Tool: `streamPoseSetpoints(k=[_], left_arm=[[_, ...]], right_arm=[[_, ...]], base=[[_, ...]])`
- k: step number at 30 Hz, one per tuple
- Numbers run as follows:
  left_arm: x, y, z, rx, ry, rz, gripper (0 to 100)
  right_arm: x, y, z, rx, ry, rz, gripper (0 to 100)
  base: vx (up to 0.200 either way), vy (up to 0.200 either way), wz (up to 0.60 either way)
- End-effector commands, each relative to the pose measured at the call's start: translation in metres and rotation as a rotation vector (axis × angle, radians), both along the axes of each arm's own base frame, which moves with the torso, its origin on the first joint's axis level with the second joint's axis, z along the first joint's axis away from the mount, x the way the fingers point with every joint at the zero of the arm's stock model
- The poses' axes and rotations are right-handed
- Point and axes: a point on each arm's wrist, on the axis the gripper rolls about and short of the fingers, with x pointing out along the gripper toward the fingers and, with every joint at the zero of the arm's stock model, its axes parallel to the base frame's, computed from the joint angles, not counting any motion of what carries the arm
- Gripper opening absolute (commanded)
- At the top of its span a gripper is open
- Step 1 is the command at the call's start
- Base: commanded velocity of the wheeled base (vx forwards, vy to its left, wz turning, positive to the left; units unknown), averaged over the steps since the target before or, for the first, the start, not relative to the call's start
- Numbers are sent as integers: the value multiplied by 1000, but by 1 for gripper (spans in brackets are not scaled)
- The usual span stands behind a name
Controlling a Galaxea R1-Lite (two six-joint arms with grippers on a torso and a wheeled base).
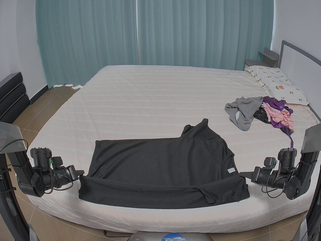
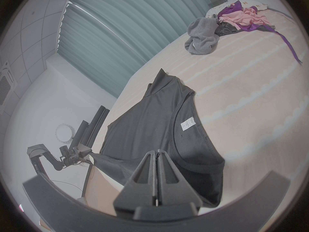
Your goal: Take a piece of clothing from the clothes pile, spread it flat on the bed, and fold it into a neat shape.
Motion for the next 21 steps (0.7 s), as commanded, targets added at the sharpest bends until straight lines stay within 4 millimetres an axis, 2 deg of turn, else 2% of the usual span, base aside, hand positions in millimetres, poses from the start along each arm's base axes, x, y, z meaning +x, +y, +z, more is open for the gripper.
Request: streamPoseSetpoints(k=[1, 9, 17, 21], left_arm=[[8, 1, -16, -3, 36, 2, 0], [16, 0, -26, 3, 48, 2, 0], [23, -6, -46, 40, 90, 24, 0], [24, -6, -45, 32, 87, 31, 0]], right_arm=[[10, 0, -15, 1, 27, 1, 0], [15, 0, -24, 3, 42, 0, 0], [20, -1, -35, 7, 58, -6, 0], [20, -1, -35, 7, 60, -6, 0]], base=[[0, 0, 0], [0, 0, 0], [0, 0, 0], [0, 0, 0]])
